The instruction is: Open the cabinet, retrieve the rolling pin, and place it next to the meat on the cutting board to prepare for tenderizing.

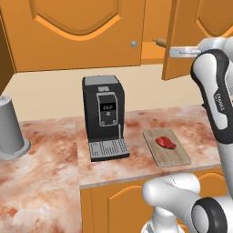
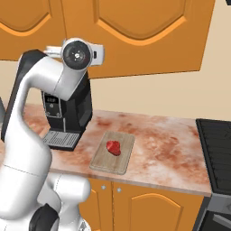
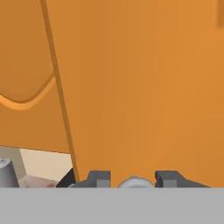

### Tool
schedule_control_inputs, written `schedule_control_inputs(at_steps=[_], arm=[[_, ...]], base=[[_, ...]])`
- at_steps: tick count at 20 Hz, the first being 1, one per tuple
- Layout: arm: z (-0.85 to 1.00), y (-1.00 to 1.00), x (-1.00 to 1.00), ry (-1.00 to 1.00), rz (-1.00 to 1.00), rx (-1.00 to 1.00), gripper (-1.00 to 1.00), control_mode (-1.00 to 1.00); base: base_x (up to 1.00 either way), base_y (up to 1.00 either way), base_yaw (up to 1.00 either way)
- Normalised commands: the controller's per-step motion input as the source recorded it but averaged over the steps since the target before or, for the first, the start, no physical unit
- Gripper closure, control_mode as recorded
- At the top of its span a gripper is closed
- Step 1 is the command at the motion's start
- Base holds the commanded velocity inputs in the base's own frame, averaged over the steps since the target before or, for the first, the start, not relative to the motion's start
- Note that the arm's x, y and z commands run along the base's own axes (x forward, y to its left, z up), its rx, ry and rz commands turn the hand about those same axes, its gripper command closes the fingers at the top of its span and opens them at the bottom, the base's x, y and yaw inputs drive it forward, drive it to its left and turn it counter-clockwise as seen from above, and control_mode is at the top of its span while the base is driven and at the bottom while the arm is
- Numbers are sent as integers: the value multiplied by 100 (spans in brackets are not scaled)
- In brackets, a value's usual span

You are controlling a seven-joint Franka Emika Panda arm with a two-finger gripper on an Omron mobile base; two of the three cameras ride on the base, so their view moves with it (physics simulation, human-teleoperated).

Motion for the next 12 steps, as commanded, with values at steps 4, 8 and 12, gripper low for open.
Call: schedule_control_inputs(at_steps=[4,8,12], arm=[[-5,-1,-82,-1,0,7,100,-100],[-4,-4,-60,0,-3,6,-100,-100],[0,0,-13,0,-5,1,-100,-100]], base=[[0,0,0],[0,0,0],[0,0,0]])
